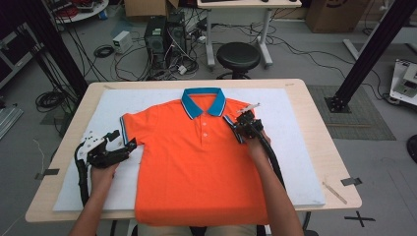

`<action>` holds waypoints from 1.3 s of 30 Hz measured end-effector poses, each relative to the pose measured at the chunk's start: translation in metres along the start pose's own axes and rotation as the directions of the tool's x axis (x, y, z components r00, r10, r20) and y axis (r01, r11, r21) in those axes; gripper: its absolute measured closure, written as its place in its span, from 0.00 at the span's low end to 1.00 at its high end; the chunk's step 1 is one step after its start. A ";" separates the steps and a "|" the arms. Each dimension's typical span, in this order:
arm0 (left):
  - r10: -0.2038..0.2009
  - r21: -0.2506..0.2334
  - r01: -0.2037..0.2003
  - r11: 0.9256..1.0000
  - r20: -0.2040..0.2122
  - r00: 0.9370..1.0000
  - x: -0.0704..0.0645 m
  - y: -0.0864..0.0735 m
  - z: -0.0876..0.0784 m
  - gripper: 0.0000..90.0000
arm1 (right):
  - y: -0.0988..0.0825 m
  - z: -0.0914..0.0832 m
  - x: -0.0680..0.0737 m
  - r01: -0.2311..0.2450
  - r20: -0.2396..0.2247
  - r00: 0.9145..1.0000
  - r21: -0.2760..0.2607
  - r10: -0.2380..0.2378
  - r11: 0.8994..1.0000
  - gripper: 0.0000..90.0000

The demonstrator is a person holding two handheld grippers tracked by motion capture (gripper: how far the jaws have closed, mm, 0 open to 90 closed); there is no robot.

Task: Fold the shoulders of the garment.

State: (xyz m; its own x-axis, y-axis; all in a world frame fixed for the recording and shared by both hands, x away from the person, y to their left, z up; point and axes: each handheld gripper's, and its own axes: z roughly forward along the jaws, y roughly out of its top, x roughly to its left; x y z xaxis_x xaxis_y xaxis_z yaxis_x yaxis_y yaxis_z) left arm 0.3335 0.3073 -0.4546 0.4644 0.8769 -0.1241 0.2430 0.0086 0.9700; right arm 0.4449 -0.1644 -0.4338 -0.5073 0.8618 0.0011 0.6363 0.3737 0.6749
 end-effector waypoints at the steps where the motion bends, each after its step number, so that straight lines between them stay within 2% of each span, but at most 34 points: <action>1: 0.000 0.000 0.000 1.000 0.000 1.000 0.000 0.000 0.000 0.21 | 0.000 0.000 0.000 0.000 0.000 1.000 0.000 0.000 1.000 0.97; 2: 0.000 0.000 0.000 1.000 0.000 1.000 0.000 0.000 0.000 0.21 | 0.000 -0.003 -0.004 -0.054 -0.052 0.997 -0.040 0.052 0.998 0.95; 3: 0.000 0.000 0.000 1.000 0.000 1.000 0.000 0.000 0.000 0.21 | 0.000 -0.003 -0.004 -0.054 -0.052 0.997 -0.040 0.052 0.998 0.95; 4: 0.001 0.000 -0.001 1.000 0.000 1.000 0.000 0.000 0.000 0.21 | 0.000 -0.003 -0.005 -0.058 -0.046 0.997 -0.035 0.056 0.998 0.88; 5: 0.001 -0.001 -0.001 1.000 0.000 1.000 0.000 0.000 0.000 0.21 | 0.000 -0.003 -0.006 -0.058 -0.034 0.998 -0.027 0.057 0.998 0.75; 6: 0.002 -0.001 -0.002 1.000 0.000 1.000 0.000 0.000 0.000 0.21 | -0.002 -0.007 -0.010 -0.081 -0.017 0.997 -0.030 0.081 0.996 0.66; 7: 0.001 -0.003 -0.001 1.000 -0.001 1.000 0.000 0.000 0.000 0.21 | -0.002 -0.007 -0.010 -0.081 -0.017 0.997 -0.030 0.081 0.996 0.66; 8: 0.006 -0.006 -0.006 1.000 -0.002 1.000 0.000 0.000 0.000 0.21 | -0.007 -0.016 -0.014 -0.077 0.018 0.997 -0.059 0.078 0.995 0.62; 9: 0.006 -0.006 -0.006 1.000 -0.002 1.000 0.000 0.000 0.000 0.21 | -0.007 -0.016 -0.014 -0.077 0.018 0.997 -0.059 0.078 0.995 0.62; 10: 0.005 -0.002 -0.005 1.000 -0.004 1.000 0.000 0.000 0.000 0.21 | -0.012 -0.024 -0.018 -0.076 0.043 0.996 -0.074 0.079 0.994 0.61; 16: -0.016 0.017 0.015 1.000 0.015 1.000 0.004 0.004 0.001 0.21 | -0.031 -0.042 -0.028 -0.063 0.067 0.995 -0.116 0.071 0.991 0.53; 19: -0.023 0.010 0.023 1.000 0.022 0.999 0.008 0.009 0.003 0.21 | -0.043 -0.051 -0.033 -0.052 0.072 0.996 -0.135 0.062 0.989 0.47; 20: -0.020 0.025 0.019 1.000 0.029 0.999 0.011 0.014 0.005 0.21 | -0.050 -0.058 -0.036 -0.048 0.082 0.995 -0.147 0.060 0.988 0.43; 23: -0.009 0.031 0.009 0.999 0.022 1.000 0.015 0.020 0.009 0.21 | -0.057 -0.064 -0.038 -0.040 0.097 0.994 -0.156 0.056 0.987 0.40; 25: -0.009 0.060 0.008 0.998 0.019 1.000 0.019 0.025 0.015 0.21 | -0.063 -0.069 -0.039 -0.032 0.103 0.993 -0.163 0.050 0.986 0.38; 27: -0.011 0.083 0.010 0.997 0.000 1.000 0.023 0.030 0.020 0.21 | -0.070 -0.073 -0.040 -0.016 0.111 0.993 -0.167 0.035 0.986 0.37; 28: -0.016 0.118 0.017 0.993 -0.011 1.000 0.028 0.034 0.027 0.21 | -0.076 -0.076 -0.041 -0.004 0.107 0.994 -0.169 0.022 0.986 0.36; 30: -0.019 0.131 0.022 0.991 -0.024 1.000 0.030 0.036 0.031 0.21 | -0.079 -0.077 -0.042 0.000 0.102 0.995 -0.170 0.018 0.985 0.36; 32: -0.029 0.168 0.037 0.985 -0.053 0.998 0.037 0.038 0.040 0.21 | -0.087 -0.079 -0.045 -0.006 0.090 0.996 -0.172 0.022 0.985 0.36; 33: -0.029 0.168 0.037 0.985 -0.053 0.998 0.037 0.038 0.040 0.21 | -0.087 -0.079 -0.045 -0.006 0.090 0.996 -0.172 0.022 0.985 0.36; 36: -0.034 0.216 0.054 0.975 -0.097 0.995 0.043 0.040 0.049 0.21 | -0.090 -0.081 -0.049 -0.020 0.085 0.996 -0.182 0.036 0.983 0.35; 38: -0.027 0.234 0.059 0.970 -0.138 0.990 0.048 0.037 0.055 0.21 | -0.091 -0.083 -0.051 -0.026 0.083 0.996 -0.192 0.043 0.981 0.35; 39: -0.027 0.234 0.059 0.970 -0.138 0.990 0.048 0.037 0.055 0.21 | -0.091 -0.083 -0.051 -0.026 0.083 0.996 -0.192 0.043 0.981 0.35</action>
State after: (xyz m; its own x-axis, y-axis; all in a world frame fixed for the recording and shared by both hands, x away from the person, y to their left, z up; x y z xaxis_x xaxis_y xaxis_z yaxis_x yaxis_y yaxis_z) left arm 0.4112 0.3234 -0.4365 0.3356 0.9343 -0.1204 0.4624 -0.0520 0.8851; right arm 0.3645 -0.2713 -0.4339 -0.4299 0.9023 -0.0313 0.5256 0.2783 0.8039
